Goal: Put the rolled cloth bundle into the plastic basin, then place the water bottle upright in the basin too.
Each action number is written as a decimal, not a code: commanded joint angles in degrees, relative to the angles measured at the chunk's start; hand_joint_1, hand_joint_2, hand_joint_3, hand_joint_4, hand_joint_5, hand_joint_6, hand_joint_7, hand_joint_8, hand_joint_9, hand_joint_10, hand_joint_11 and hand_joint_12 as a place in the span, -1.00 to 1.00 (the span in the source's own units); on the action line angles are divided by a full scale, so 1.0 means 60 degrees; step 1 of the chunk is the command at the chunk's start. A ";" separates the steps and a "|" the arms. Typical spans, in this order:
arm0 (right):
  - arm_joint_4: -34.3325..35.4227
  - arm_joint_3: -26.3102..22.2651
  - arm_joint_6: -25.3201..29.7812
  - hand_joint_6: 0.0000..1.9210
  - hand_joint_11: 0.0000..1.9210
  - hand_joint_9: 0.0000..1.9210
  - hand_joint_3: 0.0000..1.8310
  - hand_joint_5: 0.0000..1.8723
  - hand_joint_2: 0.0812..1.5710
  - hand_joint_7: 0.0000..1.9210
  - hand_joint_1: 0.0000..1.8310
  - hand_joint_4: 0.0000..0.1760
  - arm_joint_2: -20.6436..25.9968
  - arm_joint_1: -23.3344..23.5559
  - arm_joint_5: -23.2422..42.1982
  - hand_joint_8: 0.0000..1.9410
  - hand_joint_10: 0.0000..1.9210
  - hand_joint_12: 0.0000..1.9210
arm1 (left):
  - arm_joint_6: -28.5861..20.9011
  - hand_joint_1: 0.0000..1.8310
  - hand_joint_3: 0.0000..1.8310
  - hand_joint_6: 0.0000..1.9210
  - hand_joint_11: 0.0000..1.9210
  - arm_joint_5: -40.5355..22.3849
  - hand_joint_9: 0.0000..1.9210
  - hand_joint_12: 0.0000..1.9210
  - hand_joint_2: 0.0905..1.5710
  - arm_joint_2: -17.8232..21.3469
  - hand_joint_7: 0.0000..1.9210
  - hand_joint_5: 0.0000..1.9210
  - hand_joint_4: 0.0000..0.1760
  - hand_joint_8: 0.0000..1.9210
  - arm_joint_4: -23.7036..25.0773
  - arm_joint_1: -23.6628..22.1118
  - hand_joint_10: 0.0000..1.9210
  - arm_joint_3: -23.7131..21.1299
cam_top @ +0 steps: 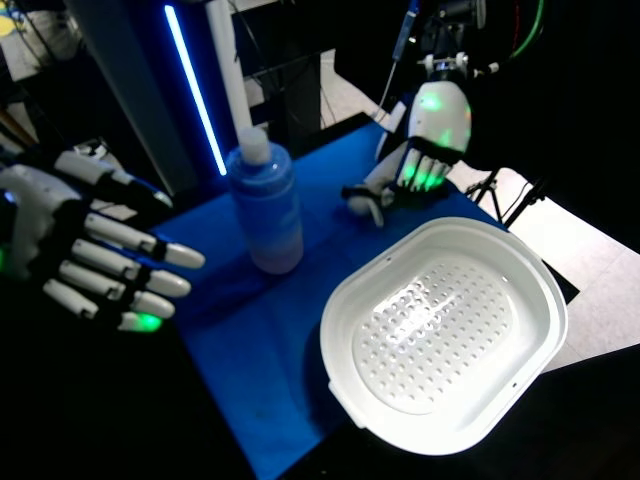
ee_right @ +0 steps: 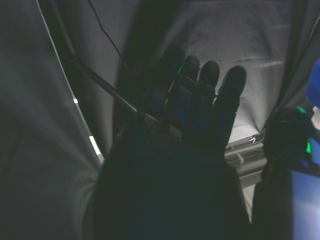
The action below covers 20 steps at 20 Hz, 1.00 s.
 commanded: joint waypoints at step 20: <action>-0.0019 0.0436 0.0175 -1.00 -1.00 -0.69 -1.00 -0.43 0.79 -0.59 -0.45 -1.00 -0.0340 0.0062 0.1214 -1.00 -0.99 -0.11 | 0.2213 0.94 -1.00 1.00 0.55 -0.0441 0.50 1.00 0.41 -0.2174 0.24 0.01 0.29 1.00 -0.2149 -0.4184 1.00 0.2866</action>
